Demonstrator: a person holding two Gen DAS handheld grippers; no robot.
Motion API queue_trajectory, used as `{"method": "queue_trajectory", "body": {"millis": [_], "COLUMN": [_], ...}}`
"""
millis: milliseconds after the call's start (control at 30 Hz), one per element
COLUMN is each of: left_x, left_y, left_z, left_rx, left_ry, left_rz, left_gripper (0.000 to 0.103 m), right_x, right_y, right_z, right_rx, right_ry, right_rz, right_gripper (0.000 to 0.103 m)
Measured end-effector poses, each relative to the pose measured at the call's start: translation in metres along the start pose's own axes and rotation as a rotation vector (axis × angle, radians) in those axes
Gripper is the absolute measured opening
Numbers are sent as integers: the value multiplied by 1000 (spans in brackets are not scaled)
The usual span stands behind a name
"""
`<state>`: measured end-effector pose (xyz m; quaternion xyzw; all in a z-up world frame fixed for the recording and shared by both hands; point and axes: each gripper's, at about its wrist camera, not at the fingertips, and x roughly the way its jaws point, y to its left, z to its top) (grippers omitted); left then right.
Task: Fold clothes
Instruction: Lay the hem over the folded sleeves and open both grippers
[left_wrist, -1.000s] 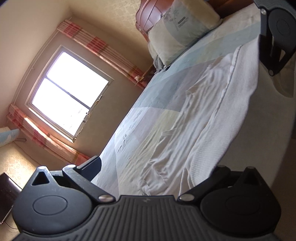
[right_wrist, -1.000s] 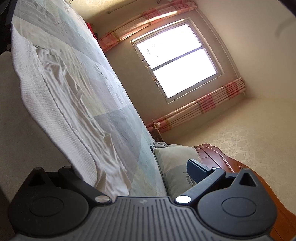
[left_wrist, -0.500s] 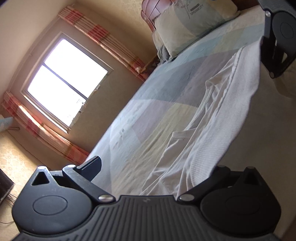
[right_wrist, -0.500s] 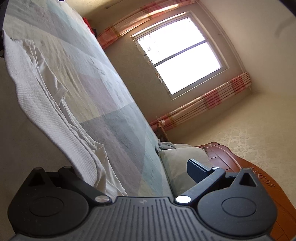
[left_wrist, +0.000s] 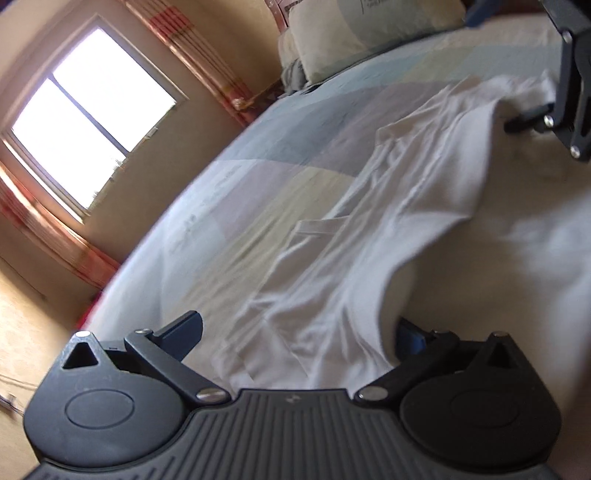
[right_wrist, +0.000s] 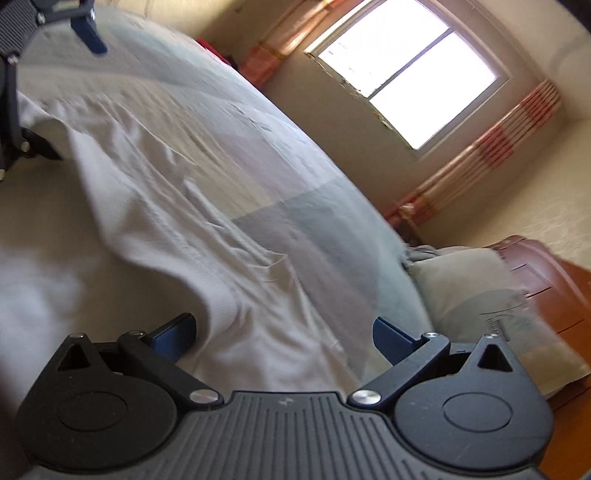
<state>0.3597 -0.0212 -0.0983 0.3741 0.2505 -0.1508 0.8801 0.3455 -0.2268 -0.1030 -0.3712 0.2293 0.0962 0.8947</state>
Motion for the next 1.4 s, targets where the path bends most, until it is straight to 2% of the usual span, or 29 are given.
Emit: {"method": "queue_trajectory", "body": {"millis": [100, 200, 267, 433, 600, 667, 733, 900, 1000, 1167, 1267, 1400], "left_x": [-15, -12, -5, -5, -11, -12, -7, 5, 21, 52, 57, 41], "left_y": [6, 4, -1, 7, 12, 15, 23, 45, 66, 96, 111, 118], "left_z": [-8, -17, -21, -21, -28, -34, -36, -32, -26, -19, -19, -19], "left_rx": [-39, -44, -18, 0, 116, 138, 117, 77, -12, -141, -241, -352], "left_ry": [0, 27, 59, 56, 57, 57, 67, 61, 62, 96, 114, 80], "left_rz": [-81, -154, -163, -205, -296, -291, -274, -144, -99, 28, 25, -78], "left_gripper": [102, 102, 102, 102, 102, 102, 103, 103, 103, 102, 102, 102], "right_x": [-12, -10, -5, -4, -2, -2, -1, 23, 39, 65, 76, 91], "right_y": [-5, 4, 11, 9, 1, -3, -6, -48, -74, -114, -135, -153], "right_z": [-12, -24, -29, -28, -29, -29, -30, -30, -30, -46, -62, -89], "right_rx": [17, -31, -78, -168, -243, -273, -302, -115, 8, 294, 532, 815], "right_ry": [3, 35, 56, 56, 65, 68, 72, 82, 88, 167, 222, 298], "right_rz": [88, 119, 120, 127, 136, 139, 143, 109, 86, 138, 226, 367], "right_gripper": [103, 103, 103, 103, 103, 103, 103, 103, 103, 103, 103, 103]}}
